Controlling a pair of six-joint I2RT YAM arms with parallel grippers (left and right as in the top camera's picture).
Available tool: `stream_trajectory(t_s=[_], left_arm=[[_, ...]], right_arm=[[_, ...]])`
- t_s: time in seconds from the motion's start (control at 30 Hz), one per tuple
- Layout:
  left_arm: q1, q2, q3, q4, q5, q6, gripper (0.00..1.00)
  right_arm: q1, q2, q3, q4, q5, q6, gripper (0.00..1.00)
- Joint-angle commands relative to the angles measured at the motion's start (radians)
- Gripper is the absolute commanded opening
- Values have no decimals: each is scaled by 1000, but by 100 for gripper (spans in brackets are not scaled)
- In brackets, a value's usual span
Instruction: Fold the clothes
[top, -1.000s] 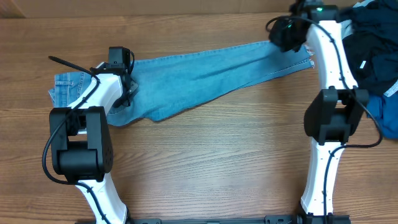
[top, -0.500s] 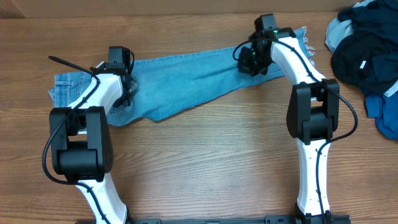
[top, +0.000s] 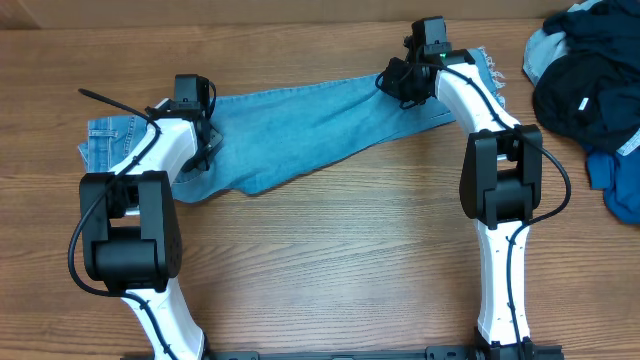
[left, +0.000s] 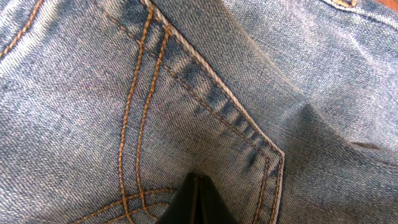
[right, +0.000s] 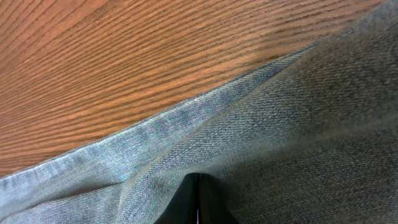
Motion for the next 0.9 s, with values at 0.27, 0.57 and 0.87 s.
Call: stream_trajectory(t_s=[0.27,0.57,0.87], left_arm=[[0,18,8,1,11,19,4],[0,18,8,3,11,19,4],[0,18,8,4,28,19,4]], right_arm=[[-89,32,188,-159,214,65,4],[-236,18,407,-396,290,50,4],[-241,24,256,-272,232,-4,4]])
